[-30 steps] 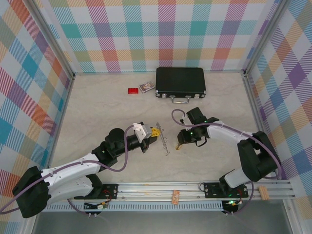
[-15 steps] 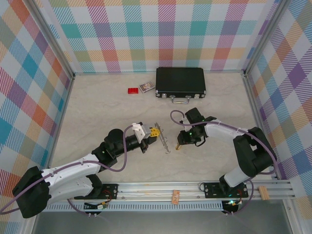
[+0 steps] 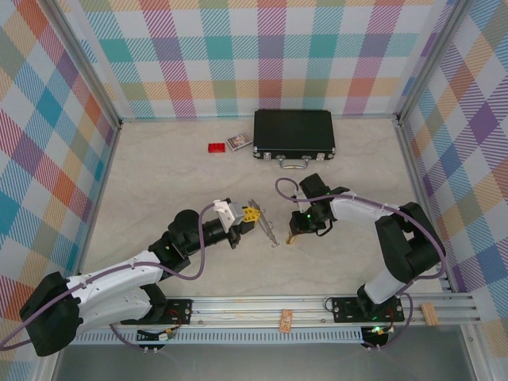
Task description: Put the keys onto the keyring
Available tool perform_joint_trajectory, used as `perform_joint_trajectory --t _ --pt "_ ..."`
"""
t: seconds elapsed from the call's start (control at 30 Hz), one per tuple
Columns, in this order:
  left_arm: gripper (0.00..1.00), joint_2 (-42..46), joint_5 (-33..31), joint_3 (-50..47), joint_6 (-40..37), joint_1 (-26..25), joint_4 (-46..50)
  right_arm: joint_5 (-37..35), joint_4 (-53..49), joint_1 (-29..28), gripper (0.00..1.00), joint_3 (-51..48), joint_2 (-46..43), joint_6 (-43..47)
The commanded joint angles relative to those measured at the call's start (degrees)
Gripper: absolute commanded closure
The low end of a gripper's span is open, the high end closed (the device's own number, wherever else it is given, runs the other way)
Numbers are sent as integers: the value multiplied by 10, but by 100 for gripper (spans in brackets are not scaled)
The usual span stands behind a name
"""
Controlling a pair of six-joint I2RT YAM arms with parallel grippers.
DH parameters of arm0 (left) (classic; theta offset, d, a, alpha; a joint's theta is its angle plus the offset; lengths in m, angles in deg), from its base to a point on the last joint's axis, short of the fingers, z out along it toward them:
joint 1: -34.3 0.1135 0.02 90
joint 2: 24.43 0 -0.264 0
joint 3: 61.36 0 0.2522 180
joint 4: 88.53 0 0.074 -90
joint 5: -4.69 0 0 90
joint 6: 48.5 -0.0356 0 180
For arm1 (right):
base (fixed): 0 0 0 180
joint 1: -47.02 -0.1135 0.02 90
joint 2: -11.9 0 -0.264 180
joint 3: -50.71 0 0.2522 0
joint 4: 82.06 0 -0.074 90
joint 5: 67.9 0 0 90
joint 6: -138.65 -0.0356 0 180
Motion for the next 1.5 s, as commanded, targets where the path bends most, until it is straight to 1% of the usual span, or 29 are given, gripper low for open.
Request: perform_joint_trajectory --t 0.0,0.27,0.33,0.43,0.5,0.67,0.8,0.97,1.07,1.2,1.47 --pt "100 7 10 -6 11 7 -38 23 -19 0 85 -3 -21 -5" --pt "100 4 14 -10 14 10 -50 46 -13 -34 82 -24 -36 -43" --pt "100 8 13 -12 14 10 -50 30 -22 -41 81 -19 -42 -49" --pt "100 13 12 -16 14 10 -51 -26 -54 -47 79 9 -61 -59" --pt "100 15 14 -18 14 10 -56 -45 -97 -48 76 50 -58 -41" --pt "100 18 15 -28 15 11 -65 -93 -204 -48 72 156 -9 36" --pt "100 30 15 -34 15 12 -67 -92 -276 -41 70 214 45 108" --pt "100 38 13 -40 14 12 -68 -70 -302 -34 67 228 73 165" --pt "100 40 16 -43 16 12 -76 -53 -312 -35 66 240 92 172" --pt "100 41 22 -44 20 12 -83 -54 -329 -35 66 261 126 175" --pt "100 46 21 -53 22 13 -88 -77 -366 -43 69 297 177 183"
